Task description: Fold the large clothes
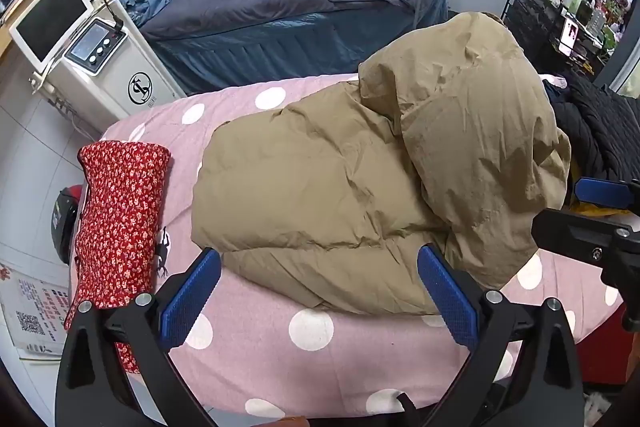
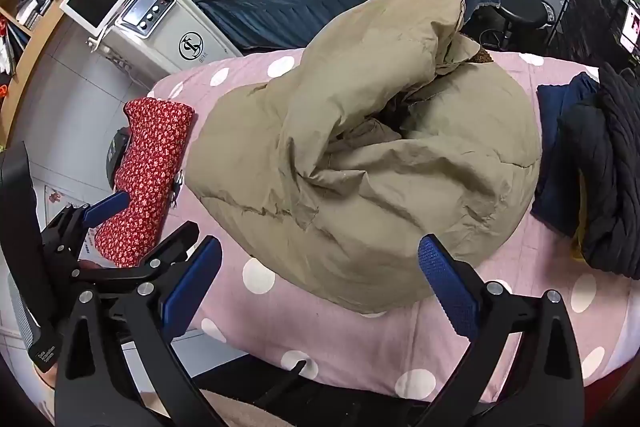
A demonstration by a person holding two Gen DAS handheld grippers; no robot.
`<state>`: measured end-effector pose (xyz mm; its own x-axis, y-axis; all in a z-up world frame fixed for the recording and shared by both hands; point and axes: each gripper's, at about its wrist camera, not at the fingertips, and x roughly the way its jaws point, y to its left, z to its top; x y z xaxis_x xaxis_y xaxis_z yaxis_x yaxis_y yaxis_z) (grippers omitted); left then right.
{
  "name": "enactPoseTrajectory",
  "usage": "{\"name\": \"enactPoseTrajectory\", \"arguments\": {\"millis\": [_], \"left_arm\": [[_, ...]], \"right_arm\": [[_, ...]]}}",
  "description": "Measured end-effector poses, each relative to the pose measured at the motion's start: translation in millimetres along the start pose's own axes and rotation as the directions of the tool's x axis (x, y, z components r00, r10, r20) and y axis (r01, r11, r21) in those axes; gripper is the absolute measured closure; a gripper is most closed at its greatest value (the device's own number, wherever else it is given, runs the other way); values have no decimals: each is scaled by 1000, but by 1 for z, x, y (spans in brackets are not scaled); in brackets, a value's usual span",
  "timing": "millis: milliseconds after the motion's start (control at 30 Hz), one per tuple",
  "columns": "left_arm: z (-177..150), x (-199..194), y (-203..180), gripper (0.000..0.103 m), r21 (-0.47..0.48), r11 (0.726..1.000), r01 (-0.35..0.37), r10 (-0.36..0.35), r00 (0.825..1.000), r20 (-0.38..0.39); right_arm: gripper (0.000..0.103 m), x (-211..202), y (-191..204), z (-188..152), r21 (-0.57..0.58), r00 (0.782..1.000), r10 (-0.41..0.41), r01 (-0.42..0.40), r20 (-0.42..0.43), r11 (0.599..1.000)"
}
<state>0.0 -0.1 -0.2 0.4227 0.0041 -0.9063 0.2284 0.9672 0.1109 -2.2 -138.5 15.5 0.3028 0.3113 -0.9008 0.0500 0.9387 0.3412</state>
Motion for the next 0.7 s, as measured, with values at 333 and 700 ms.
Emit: {"name": "enactPoseTrajectory", "arguments": {"millis": [333,700], "left_arm": [[-3,0,0,6,10,1000,-7,7,1000,-2],[-6,6,2,6,18,1000,-14,14,1000,-19]], "right_arm": [[6,1,-1,-7,15,1000,10,-10,7,1000],[6,3,-2,-3,13,1000,11,-11,-10,1000]]}}
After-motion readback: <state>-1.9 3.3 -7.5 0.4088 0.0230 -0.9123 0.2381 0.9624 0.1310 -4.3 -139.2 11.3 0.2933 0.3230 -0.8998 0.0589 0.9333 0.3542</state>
